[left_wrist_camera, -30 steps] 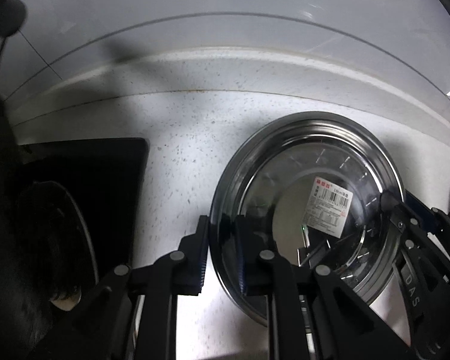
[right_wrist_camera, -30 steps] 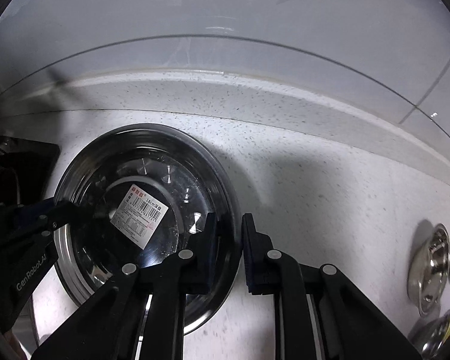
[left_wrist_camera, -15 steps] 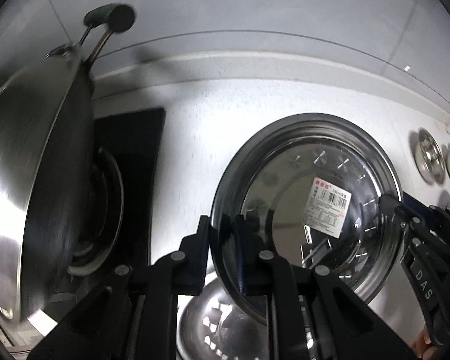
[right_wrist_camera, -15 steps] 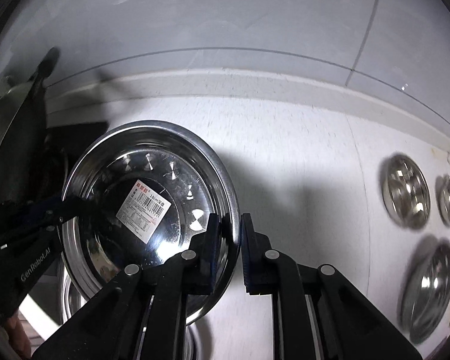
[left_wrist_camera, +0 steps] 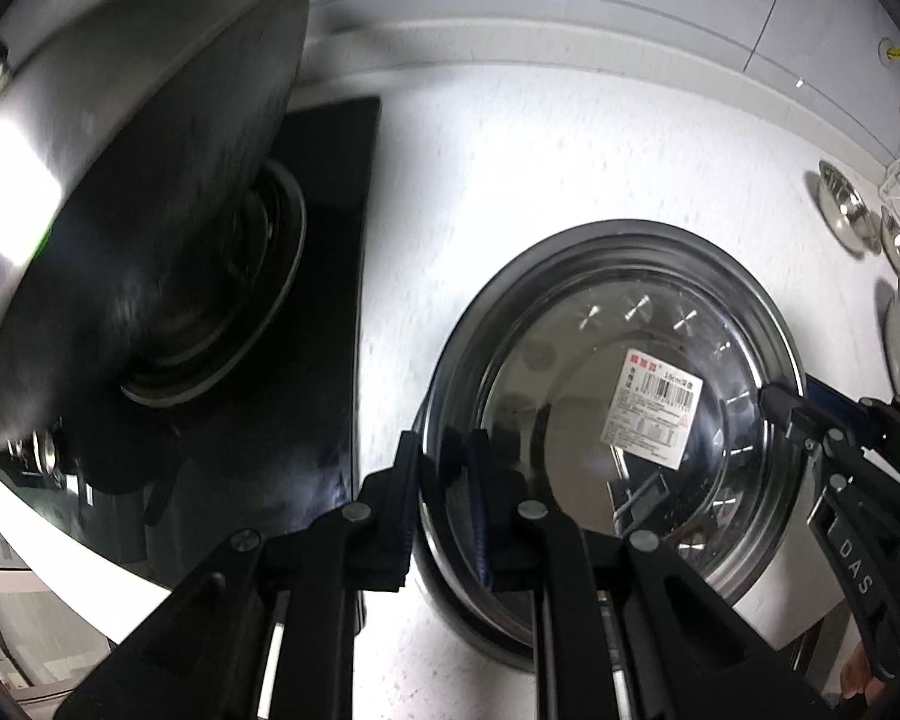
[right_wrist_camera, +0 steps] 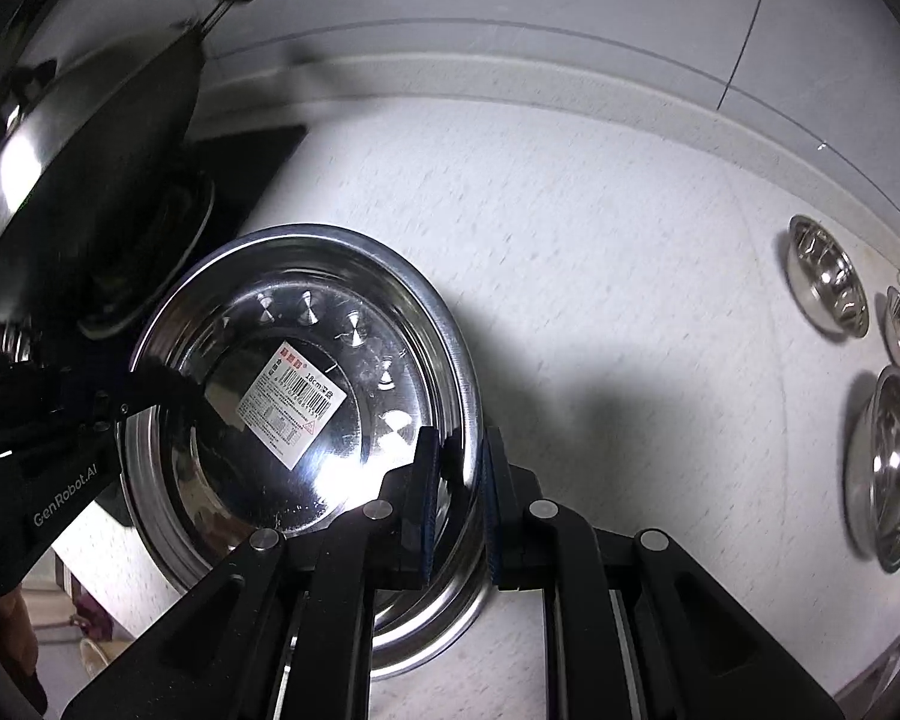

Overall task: Organize plates and bowls
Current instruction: 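Carry the small plate onto the plate stack and open both grippers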

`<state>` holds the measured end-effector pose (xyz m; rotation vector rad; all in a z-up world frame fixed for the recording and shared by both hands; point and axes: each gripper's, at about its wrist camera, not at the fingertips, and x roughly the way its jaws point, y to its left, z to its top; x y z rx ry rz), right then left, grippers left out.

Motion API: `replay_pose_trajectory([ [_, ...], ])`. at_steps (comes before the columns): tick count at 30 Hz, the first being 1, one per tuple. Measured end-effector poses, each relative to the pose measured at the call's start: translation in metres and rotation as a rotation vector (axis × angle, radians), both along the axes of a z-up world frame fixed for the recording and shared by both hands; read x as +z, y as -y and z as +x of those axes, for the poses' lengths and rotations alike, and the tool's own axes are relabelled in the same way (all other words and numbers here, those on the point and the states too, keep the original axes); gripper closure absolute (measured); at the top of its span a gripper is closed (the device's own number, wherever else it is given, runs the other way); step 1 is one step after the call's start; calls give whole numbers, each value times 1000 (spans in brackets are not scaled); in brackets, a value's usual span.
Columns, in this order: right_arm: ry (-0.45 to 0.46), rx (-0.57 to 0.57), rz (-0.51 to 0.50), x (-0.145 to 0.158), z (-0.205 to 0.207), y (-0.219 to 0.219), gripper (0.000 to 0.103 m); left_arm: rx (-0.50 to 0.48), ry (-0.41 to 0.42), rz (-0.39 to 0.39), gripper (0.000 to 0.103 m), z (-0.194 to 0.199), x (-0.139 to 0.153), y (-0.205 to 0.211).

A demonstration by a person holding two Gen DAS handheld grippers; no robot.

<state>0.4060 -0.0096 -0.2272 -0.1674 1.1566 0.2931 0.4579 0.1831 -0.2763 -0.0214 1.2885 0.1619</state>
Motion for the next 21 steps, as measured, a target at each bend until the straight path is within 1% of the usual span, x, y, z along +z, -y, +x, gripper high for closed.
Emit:
replay_pose_trajectory([
  [3,-13,1,-14,-10,-6,-5,91,-5,-17,-16,89,-5,-11,-4],
  [6,-26,-4,-26,-20,-7,-7,91,-9,-36,-37,89,-1,-24,-8],
  [9,-35,-9,-39,-27,-11,-7,92,-11,-49,-56,89,4,-30,-12],
  [13,-57,-18,-38,-36,-11,-6,91,-23,-41,-65,89,7,-32,-13],
  [14,-62,-21,-31,-37,-10,-4,90,-23,-41,-80,88,9,-32,-14],
  [15,-64,-25,-26,-35,-12,-5,87,-17,-35,-79,87,2,-29,-7],
  [16,-68,-25,-20,-35,-12,-4,75,-14,-25,-78,87,4,-28,-8],
  [17,-66,-30,-11,-33,-11,-1,49,-13,-27,-81,87,3,-27,-7],
  [19,-48,-35,6,-26,-13,3,23,-11,-42,-109,86,3,-23,-12],
  [20,-34,-35,11,-21,-13,5,23,-9,-38,-126,76,3,-19,-14],
  [21,-21,-39,10,-15,-13,9,22,-7,-27,-138,69,-7,-15,-7],
])
